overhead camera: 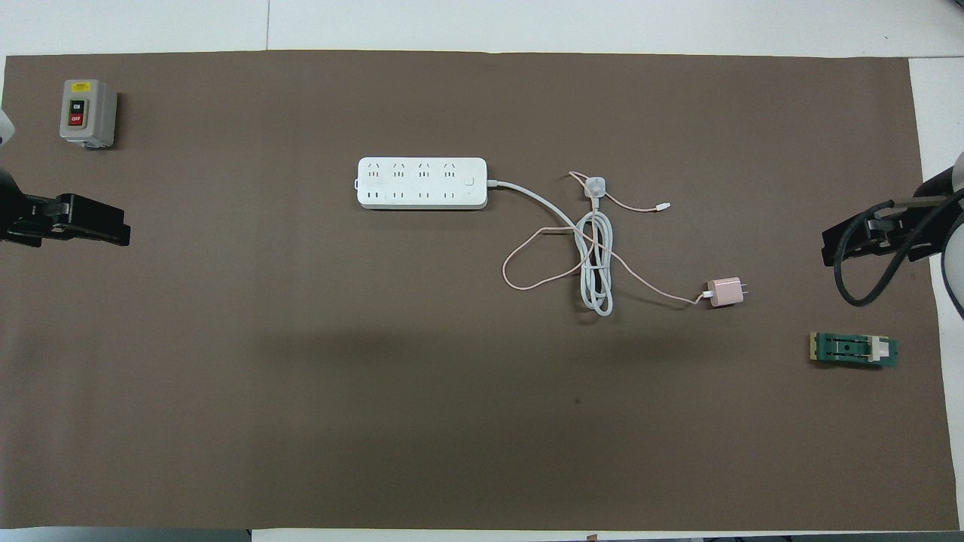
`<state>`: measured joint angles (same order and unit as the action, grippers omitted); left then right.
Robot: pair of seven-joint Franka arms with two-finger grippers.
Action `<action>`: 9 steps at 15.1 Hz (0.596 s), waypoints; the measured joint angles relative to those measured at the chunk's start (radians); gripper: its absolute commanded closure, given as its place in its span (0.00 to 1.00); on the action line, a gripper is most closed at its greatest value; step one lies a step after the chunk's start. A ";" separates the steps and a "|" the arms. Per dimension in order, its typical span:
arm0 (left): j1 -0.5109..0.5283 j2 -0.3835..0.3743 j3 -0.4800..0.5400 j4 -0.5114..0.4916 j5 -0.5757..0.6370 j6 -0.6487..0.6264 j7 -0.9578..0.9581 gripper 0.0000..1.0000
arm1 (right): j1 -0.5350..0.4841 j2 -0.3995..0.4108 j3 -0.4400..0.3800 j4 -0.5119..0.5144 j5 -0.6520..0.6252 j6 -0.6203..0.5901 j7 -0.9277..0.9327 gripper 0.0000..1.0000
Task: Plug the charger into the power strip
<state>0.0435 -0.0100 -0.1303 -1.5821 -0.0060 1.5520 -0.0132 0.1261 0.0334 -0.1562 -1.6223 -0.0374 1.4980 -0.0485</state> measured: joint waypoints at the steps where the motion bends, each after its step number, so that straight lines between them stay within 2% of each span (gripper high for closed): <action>1: 0.000 0.000 -0.001 0.002 0.000 0.000 0.000 0.00 | 0.000 0.000 0.000 0.000 0.000 0.000 0.000 0.00; 9: -0.001 0.019 -0.007 0.013 -0.016 0.001 0.000 0.00 | -0.005 0.000 -0.002 0.003 0.000 0.004 0.000 0.00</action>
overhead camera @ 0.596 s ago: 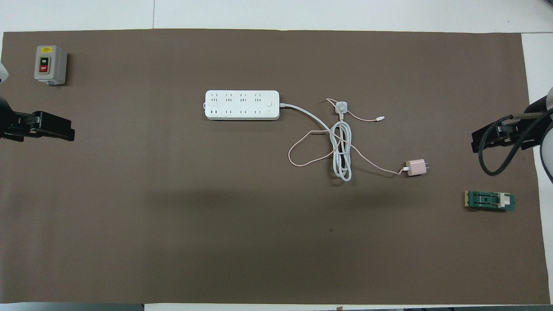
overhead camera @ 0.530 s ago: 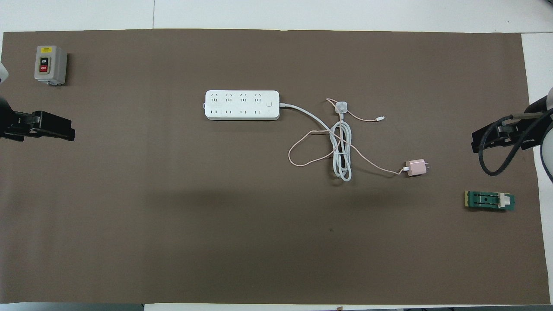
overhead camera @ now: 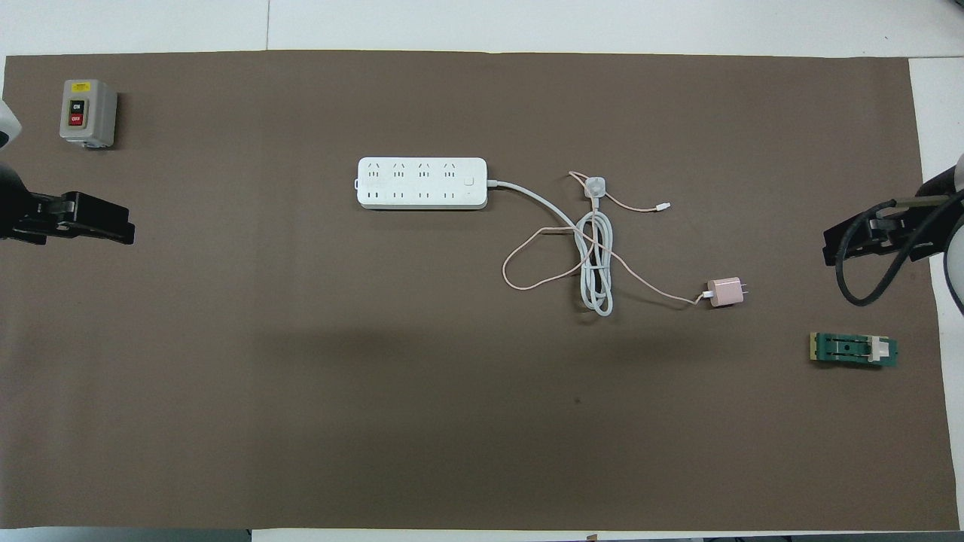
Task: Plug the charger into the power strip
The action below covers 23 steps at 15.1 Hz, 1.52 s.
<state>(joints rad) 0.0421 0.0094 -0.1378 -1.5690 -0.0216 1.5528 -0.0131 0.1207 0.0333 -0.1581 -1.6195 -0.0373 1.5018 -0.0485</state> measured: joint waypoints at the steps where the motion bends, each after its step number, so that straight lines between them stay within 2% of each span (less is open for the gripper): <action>1: 0.000 0.002 0.000 0.002 -0.032 0.000 0.000 0.00 | -0.004 0.000 -0.001 0.000 0.000 0.009 0.000 0.00; 6: 0.001 0.036 0.002 0.002 -0.250 0.001 -0.006 0.00 | -0.016 0.000 -0.007 0.000 0.000 0.033 0.000 0.00; 10: -0.001 0.080 -0.001 0.002 -0.481 0.004 -0.006 0.00 | -0.024 0.000 -0.023 -0.002 0.027 0.071 0.035 0.00; 14: -0.017 0.153 -0.003 -0.002 -0.762 0.045 -0.004 0.00 | -0.023 0.001 -0.037 -0.004 0.067 0.070 0.320 0.00; 19: -0.130 0.215 -0.009 -0.054 -0.974 0.265 0.063 0.00 | -0.021 0.036 -0.032 -0.009 0.153 0.059 0.770 0.00; 23: -0.149 0.243 -0.007 -0.136 -1.126 0.325 0.247 0.00 | -0.026 0.082 -0.043 -0.024 0.223 0.092 0.950 0.00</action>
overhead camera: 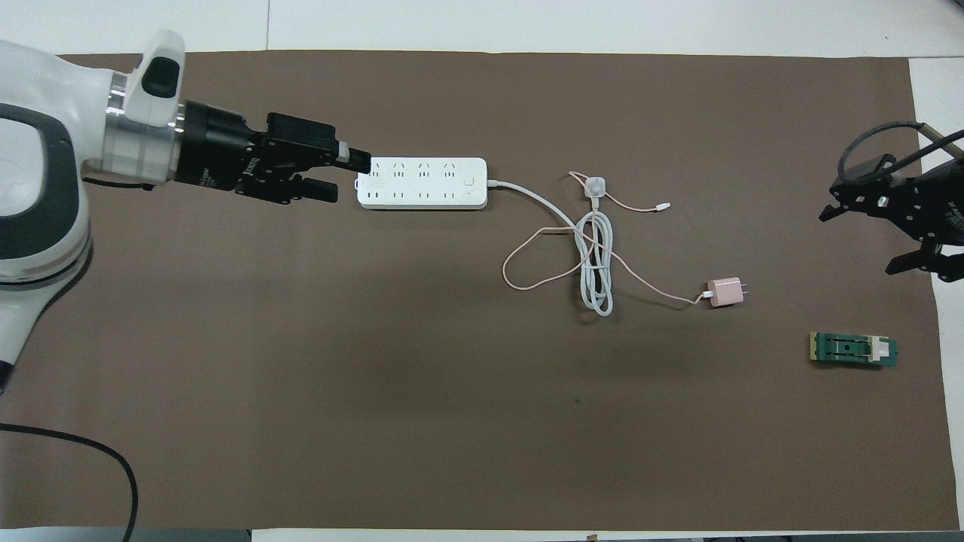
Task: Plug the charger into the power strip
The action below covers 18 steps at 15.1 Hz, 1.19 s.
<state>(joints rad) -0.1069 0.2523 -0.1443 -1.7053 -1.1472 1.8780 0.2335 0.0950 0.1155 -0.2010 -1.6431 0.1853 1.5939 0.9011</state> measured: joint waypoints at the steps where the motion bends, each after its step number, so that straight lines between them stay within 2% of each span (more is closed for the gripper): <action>1: 0.003 0.001 0.004 -0.028 -0.031 0.000 0.055 0.00 | -0.005 0.010 -0.007 -0.009 0.022 0.009 0.016 0.00; 3: 0.028 0.001 0.006 -0.089 -0.077 -0.011 0.161 0.00 | -0.027 0.025 -0.015 -0.027 0.070 0.030 0.050 0.00; 6: 0.084 -0.007 0.008 -0.196 -0.162 -0.093 0.316 0.00 | -0.038 0.029 -0.017 -0.068 0.095 0.070 0.152 0.00; 10: 0.117 -0.012 0.008 -0.317 -0.276 -0.179 0.464 0.00 | -0.055 0.031 -0.018 -0.151 0.184 0.144 0.192 0.00; 15: 0.109 0.000 0.003 -0.357 -0.377 -0.163 0.488 0.00 | -0.047 0.035 -0.012 -0.303 0.232 0.312 0.195 0.00; 18: 0.088 0.030 0.002 -0.359 -0.436 -0.148 0.495 0.00 | -0.032 0.050 -0.008 -0.345 0.274 0.352 0.195 0.00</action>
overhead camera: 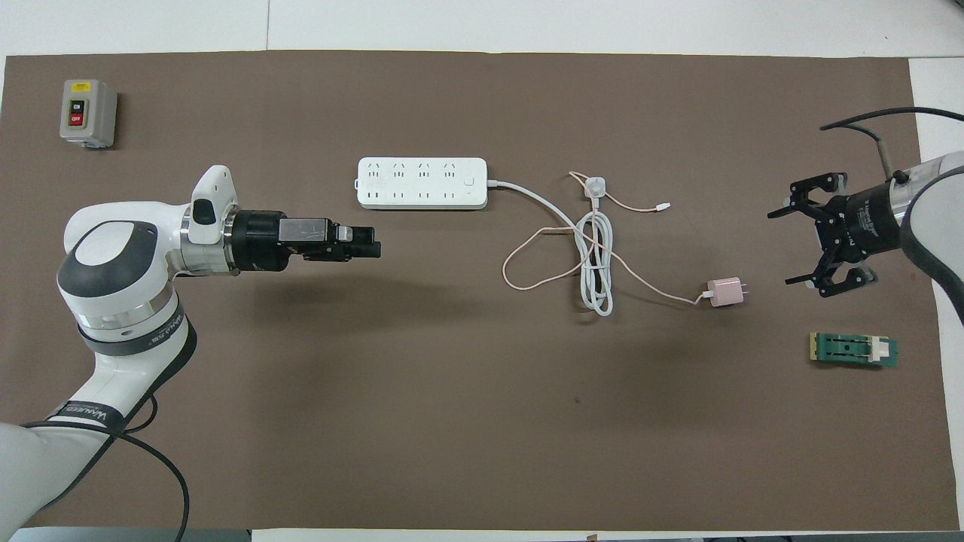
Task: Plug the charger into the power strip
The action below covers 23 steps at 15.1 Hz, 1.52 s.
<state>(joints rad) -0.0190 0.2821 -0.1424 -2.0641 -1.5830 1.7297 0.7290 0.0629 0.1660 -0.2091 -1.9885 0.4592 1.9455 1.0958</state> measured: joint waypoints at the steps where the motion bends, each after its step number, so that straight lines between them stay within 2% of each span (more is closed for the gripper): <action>1: -0.010 0.011 -0.001 0.002 -0.021 0.001 0.005 0.00 | -0.001 0.011 0.000 -0.002 0.001 0.001 -0.004 0.00; 8: -0.075 0.042 -0.002 0.011 -0.110 0.007 0.012 0.00 | -0.004 0.094 -0.002 -0.007 0.046 0.043 -0.079 0.00; 10: -0.101 0.047 -0.002 0.011 -0.123 0.047 0.012 0.00 | -0.004 0.106 -0.003 -0.011 0.046 0.043 -0.086 0.00; 16: -0.168 0.062 -0.003 0.021 -0.186 0.122 0.012 0.00 | -0.028 0.108 -0.007 -0.060 0.046 0.043 -0.145 0.00; 23: -0.176 0.083 -0.003 0.036 -0.187 0.101 0.012 0.00 | -0.029 0.106 -0.007 -0.104 0.046 0.075 -0.171 0.00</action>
<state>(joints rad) -0.1946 0.3656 -0.1450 -2.0281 -1.7701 1.8308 0.7406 0.0339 0.2724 -0.2162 -2.0930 0.5049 2.0206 0.9247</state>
